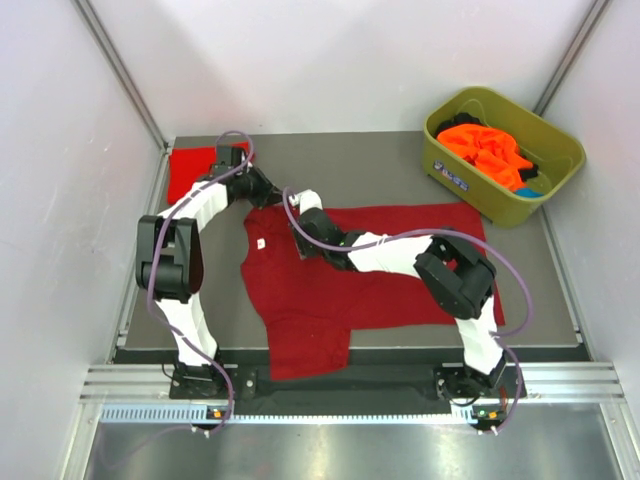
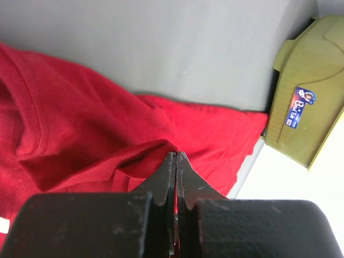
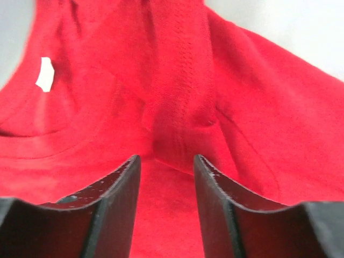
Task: Fold and stack the t-shirts
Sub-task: Fold the tshirt
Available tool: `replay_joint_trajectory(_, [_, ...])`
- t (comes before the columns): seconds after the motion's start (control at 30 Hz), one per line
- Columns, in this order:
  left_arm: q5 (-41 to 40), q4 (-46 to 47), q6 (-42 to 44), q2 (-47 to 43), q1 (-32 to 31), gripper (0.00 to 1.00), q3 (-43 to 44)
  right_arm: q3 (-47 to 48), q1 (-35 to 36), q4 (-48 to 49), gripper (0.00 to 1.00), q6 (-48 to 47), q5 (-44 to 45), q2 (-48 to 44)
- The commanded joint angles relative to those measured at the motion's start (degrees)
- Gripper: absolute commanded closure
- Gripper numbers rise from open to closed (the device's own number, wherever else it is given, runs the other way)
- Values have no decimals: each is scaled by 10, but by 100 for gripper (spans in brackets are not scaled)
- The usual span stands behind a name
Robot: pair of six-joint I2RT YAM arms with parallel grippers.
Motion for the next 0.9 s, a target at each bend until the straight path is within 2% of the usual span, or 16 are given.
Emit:
replay_joint_trajectory(0.0, [11, 24, -6, 9, 5, 100, 29, 35, 10, -7, 56, -12, 52, 7])
replay_joint_trajectory(0.2, [9, 23, -7, 14, 7, 100, 30, 56, 14, -43, 63, -15, 103, 20])
replay_joint_trajectory(0.3, [4, 17, -1, 12, 8, 100, 30, 54, 17, -51, 71, -14, 115, 12])
replay_joint_trajectory(0.4, [-5, 13, 5, 11, 8, 100, 29, 47, 19, -51, 88, -15, 124, -1])
replay_joint_trajectory(0.47, [-6, 14, 4, 11, 9, 100, 28, 41, 22, -49, 90, -12, 120, -7])
replay_joint_trajectory(0.57, [1, 23, 1, 19, 11, 100, 28, 26, 32, -27, 89, -9, 101, -14])
replay_joint_trajectory(0.67, [8, 33, -3, 26, 13, 100, 29, 29, 40, -2, 82, -17, 86, -3])
replay_joint_trajectory(0.7, [9, 35, -4, 28, 13, 100, 29, 32, 41, -4, 75, -18, 86, 1])
replay_joint_trajectory(0.73, [10, 37, -3, 29, 13, 100, 30, 37, 42, -6, 73, -19, 88, 7])
replay_joint_trajectory(0.87, [11, 39, 3, 37, 14, 100, 38, 45, 46, 0, 68, -23, 113, 18])
